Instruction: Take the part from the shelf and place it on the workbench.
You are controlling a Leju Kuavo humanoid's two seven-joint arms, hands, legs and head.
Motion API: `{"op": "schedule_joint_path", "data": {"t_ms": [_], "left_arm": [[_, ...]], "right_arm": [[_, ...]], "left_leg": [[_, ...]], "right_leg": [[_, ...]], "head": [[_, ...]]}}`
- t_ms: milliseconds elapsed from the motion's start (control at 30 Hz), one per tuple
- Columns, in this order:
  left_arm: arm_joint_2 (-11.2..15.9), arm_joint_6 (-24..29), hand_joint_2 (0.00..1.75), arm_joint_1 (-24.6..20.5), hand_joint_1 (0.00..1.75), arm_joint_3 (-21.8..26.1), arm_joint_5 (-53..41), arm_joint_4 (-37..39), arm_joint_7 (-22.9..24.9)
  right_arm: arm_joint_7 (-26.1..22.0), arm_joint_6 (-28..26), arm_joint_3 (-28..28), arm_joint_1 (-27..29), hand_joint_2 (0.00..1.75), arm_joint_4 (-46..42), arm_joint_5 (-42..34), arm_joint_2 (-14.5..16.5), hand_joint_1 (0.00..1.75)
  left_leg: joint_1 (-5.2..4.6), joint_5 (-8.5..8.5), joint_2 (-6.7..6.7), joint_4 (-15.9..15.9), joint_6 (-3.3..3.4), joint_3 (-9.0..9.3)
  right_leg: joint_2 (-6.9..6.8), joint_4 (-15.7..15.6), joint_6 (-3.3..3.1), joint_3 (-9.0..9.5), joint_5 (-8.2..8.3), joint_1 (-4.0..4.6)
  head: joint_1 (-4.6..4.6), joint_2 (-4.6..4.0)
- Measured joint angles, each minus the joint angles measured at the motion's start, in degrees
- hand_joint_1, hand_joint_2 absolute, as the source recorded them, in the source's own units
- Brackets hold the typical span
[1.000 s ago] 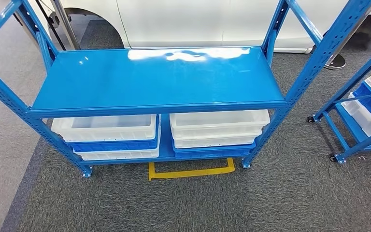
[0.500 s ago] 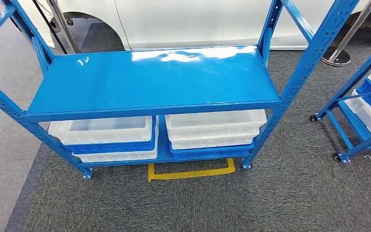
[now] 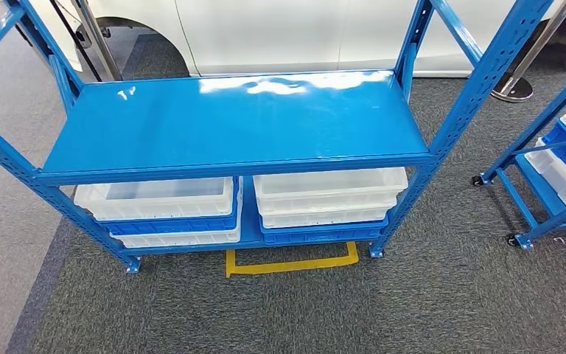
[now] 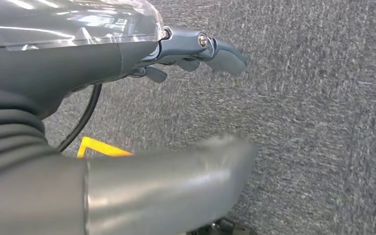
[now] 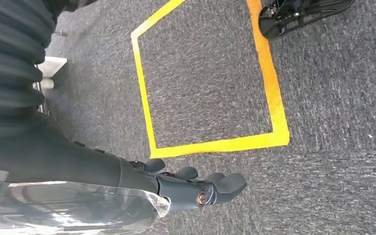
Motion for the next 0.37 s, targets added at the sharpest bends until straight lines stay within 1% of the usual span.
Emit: {"op": "schedule_joint_path", "data": {"t_ms": [133,333,367], "left_arm": [[0.83,-0.74,1.75,0.85,0.00,-4.26,3.73,-0.13,1.18],[2.49,-2.66,1.75,2.12,0.00,-11.39,10.83,-0.64,3.24],[2.61,-2.83,1.75,2.23,0.00,-11.98,11.42,-0.67,3.40]], "right_arm": [[-0.24,0.00,1.54,-0.67,1.75,1.12,-2.42,-0.56,0.00],[-0.82,-0.02,5.44,-1.58,1.75,3.08,-7.39,-2.02,0.00],[-0.85,-0.02,5.78,-1.63,1.75,3.24,-7.79,-2.18,0.00]], "left_leg": [[-0.03,0.00,0.00,0.02,0.00,0.01],[-0.02,0.00,0.00,0.03,0.00,0.03],[-0.02,0.00,0.00,0.03,0.00,0.03]], "right_leg": [[0.00,-0.01,0.00,0.00,0.00,-0.01],[-0.01,-0.01,0.00,0.02,0.00,0.00],[-0.01,-0.01,0.00,0.02,0.00,0.00]], "head": [[0.00,0.00],[0.00,0.00],[0.00,0.00]]}}
